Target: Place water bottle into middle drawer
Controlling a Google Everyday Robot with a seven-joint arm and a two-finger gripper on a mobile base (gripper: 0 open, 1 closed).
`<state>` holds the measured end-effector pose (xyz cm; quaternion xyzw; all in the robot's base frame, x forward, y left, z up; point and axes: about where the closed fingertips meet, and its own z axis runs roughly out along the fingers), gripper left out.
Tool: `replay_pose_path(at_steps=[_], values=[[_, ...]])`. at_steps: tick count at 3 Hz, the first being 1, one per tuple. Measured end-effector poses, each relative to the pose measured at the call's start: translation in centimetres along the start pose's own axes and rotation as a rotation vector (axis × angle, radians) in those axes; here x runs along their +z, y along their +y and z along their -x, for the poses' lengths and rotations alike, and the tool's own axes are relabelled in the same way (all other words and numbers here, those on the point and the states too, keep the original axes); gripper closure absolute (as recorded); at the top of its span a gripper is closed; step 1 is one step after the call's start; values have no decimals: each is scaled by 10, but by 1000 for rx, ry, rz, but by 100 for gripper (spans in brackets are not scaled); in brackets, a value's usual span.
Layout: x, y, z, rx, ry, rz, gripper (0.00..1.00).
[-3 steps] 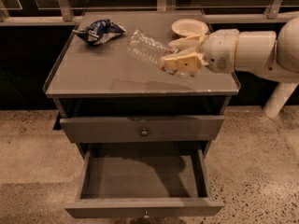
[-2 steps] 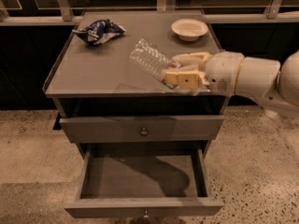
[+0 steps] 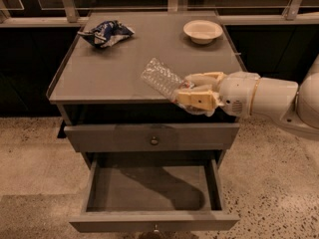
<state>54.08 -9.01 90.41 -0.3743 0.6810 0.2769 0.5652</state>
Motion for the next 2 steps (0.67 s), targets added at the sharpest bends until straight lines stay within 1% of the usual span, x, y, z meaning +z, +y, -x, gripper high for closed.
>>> replay_pose_path(at_steps=[1, 2], values=[[12, 8, -14, 0, 49, 25, 100], [23, 26, -63, 108, 102, 56, 100]])
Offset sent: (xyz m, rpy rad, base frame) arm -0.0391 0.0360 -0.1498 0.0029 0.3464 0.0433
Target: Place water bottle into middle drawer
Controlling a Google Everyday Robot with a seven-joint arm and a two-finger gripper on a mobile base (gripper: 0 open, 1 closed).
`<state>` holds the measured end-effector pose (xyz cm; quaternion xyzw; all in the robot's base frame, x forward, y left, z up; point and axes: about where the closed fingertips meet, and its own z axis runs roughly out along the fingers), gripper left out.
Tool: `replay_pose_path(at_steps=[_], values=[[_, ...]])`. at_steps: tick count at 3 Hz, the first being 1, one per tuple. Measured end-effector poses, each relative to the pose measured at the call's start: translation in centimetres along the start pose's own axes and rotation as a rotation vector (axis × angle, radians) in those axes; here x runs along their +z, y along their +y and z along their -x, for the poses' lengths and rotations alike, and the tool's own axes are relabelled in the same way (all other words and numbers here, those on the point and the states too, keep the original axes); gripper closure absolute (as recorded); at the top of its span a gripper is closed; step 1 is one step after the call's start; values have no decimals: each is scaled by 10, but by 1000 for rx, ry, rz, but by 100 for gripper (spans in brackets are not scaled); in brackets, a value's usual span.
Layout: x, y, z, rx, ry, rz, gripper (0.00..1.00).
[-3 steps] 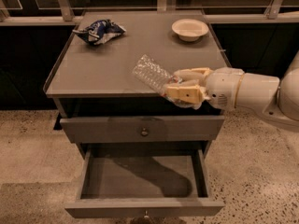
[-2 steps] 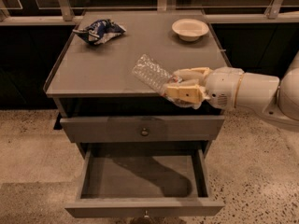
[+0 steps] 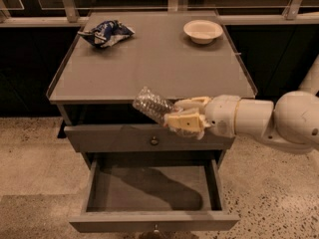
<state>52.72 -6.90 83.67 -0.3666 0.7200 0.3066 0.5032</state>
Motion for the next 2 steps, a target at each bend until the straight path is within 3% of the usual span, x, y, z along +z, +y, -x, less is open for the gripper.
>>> replay_pose_path(at_steps=[2], values=[[32, 29, -90, 150, 80, 88, 100]])
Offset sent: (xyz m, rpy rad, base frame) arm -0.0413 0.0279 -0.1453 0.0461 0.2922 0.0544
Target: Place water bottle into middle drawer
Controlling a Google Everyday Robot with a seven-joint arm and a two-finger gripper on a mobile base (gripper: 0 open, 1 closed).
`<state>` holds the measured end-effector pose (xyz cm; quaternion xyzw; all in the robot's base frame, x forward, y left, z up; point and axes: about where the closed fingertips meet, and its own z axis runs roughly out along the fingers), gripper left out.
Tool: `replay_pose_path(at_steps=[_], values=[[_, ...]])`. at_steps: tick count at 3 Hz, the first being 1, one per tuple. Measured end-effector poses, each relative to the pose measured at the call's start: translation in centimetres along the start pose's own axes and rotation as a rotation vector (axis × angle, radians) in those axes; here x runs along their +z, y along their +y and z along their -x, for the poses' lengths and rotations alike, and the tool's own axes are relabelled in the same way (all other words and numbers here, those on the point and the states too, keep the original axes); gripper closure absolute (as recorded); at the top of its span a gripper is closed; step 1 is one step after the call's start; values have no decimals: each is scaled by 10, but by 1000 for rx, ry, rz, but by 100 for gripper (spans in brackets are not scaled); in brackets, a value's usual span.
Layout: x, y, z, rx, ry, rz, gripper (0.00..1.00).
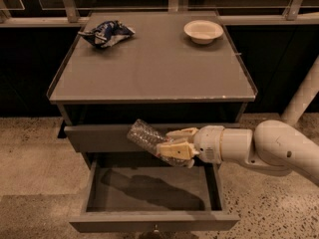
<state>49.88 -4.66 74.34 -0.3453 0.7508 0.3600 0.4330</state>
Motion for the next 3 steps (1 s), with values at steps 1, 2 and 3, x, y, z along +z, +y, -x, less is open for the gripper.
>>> replay_pose_path(at_steps=[1, 2, 3], values=[[0, 0, 0, 0, 0, 0, 100], [24, 0, -32, 68, 44, 26, 100], [53, -2, -82, 171, 72, 72, 100]])
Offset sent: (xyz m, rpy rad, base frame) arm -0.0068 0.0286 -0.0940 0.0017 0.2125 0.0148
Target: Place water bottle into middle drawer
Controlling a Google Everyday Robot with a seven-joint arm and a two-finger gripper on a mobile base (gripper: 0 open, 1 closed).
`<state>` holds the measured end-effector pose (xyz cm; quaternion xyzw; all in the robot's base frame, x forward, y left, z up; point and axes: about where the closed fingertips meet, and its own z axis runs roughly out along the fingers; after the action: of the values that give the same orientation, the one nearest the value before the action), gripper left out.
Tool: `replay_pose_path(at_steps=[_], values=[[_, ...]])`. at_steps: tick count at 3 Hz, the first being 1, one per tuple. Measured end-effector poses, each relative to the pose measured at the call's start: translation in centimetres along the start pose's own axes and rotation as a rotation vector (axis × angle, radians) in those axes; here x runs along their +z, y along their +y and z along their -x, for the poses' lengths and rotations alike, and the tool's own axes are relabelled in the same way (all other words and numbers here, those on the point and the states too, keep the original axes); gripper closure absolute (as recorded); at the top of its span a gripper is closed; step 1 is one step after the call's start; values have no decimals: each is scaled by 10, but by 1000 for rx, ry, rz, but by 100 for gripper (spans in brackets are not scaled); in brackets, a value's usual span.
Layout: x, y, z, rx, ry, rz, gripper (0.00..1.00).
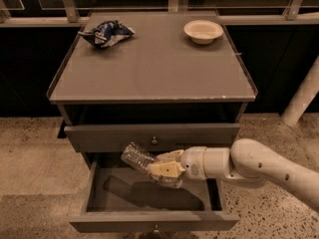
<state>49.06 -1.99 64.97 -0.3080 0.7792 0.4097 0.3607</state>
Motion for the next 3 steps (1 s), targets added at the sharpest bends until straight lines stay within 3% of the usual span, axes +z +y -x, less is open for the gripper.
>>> replay_pose_path(at_steps=[1, 3], values=[[23, -16, -38, 76, 12, 39, 100], [47, -53, -90, 199, 16, 28, 100]])
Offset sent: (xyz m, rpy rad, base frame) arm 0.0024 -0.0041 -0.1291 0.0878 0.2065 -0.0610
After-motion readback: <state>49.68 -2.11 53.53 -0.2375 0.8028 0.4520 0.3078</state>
